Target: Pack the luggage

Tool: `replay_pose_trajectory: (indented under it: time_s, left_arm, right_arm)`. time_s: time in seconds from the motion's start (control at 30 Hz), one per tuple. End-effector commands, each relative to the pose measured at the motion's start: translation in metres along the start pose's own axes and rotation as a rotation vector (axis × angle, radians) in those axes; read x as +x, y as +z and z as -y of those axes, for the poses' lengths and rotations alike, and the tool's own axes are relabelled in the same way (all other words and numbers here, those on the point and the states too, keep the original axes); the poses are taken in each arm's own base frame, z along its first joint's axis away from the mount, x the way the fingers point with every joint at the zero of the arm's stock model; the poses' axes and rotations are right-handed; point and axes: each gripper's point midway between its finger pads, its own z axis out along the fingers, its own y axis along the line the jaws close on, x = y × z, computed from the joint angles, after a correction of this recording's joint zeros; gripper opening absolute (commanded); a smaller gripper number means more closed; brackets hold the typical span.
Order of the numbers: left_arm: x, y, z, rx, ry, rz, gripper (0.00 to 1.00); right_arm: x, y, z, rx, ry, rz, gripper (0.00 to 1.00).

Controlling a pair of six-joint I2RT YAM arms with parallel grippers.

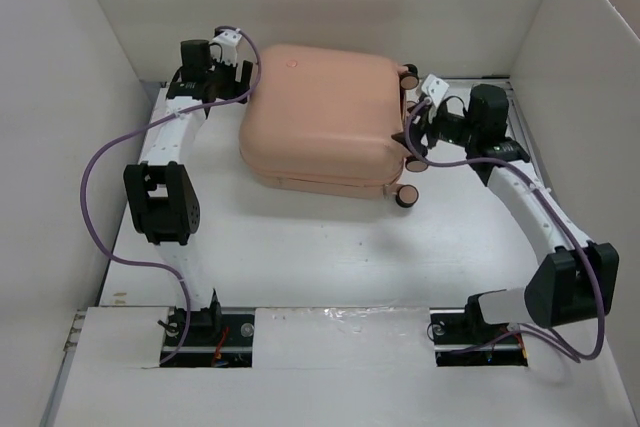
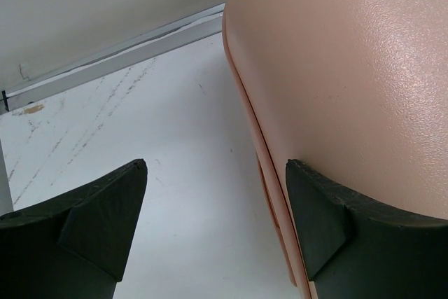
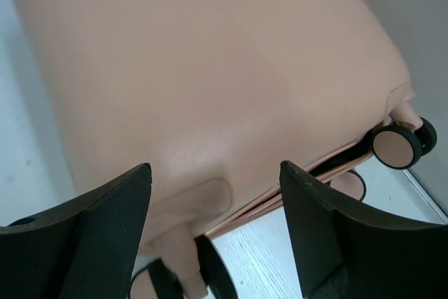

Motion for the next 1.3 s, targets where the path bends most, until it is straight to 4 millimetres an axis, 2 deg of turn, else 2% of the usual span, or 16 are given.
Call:
replay_pose_trajectory:
  time_s: [0.0,0.17,0.27,0.33,0.5,0.6,0.7,0.73,0.77,0.87,0.97,1.0,1.07,1.1,1.17,1.27]
  left_arm:
    - [-0.029,-0.019,0.058,0.164,-0.007,0.040,0.78]
    - [-0.026,-0.020,0.057,0.157,-0.019,0.027,0.78]
    - [-0.026,-0.022,0.056,0.149,-0.021,0.017,0.78]
    - [-0.022,-0.018,0.056,0.151,-0.024,0.008,0.78]
    - [-0.020,-0.018,0.055,0.144,-0.017,-0.002,0.78]
    - [-0.020,-0.018,0.055,0.144,-0.017,-0.002,0.78]
    - [-0.020,-0.018,0.055,0.144,-0.017,-0.002,0.78]
    - [-0.020,-0.018,0.055,0.144,-0.017,-0.002,0.78]
    - [-0.020,-0.018,0.055,0.144,-0.017,-0.002,0.78]
    - [-0.020,-0.018,0.055,0.144,-0.017,-0.002,0.78]
    - [-0.020,-0.018,0.055,0.144,-0.017,-0.002,0.78]
    - [-0.020,-0.018,0.055,0.144,-0.017,-0.002,0.78]
    - [-0.020,-0.018,0.055,0.144,-0.017,-0.002,0.78]
    - [-0.020,-0.018,0.055,0.144,-0.017,-0.002,0.78]
    - [-0.020,-0.018,0.055,0.144,-0.017,-0.002,0.78]
    - [-0.020,-0.018,0.055,0.144,-0.017,-0.002,0.78]
  right_arm:
    - [0.025,-0.027,-0.040,-0.227,-0.129,-0.118,0.78]
    - [0.063,-0.045,-0.051,-0.345,-0.069,-0.227,0.78]
    - [0.075,-0.045,-0.037,-0.298,-0.084,-0.286,0.78]
    - [0.077,-0.049,-0.028,-0.281,-0.106,-0.287,0.78]
    - [0.088,-0.046,-0.030,-0.313,-0.085,-0.285,0.78]
    - [0.093,-0.039,-0.033,-0.310,-0.086,-0.272,0.73]
    - [0.085,-0.033,-0.029,-0.268,-0.097,-0.226,0.60]
    - [0.082,-0.030,-0.027,-0.246,-0.106,-0.223,0.52]
    - [0.075,-0.026,-0.018,-0.206,-0.135,-0.195,0.36]
    - [0.069,-0.027,-0.014,-0.154,-0.132,-0.173,0.23]
    - [0.078,-0.027,-0.012,-0.142,-0.129,-0.226,0.23]
    - [0.084,-0.028,-0.022,-0.180,-0.106,-0.259,0.33]
    - [0.095,-0.026,-0.026,-0.218,-0.113,-0.304,0.60]
    - [0.103,-0.028,-0.036,-0.257,-0.087,-0.338,0.67]
    - [0.119,-0.025,-0.036,-0.284,-0.066,-0.382,0.68]
    - [0.119,-0.019,-0.035,-0.289,-0.075,-0.376,0.70]
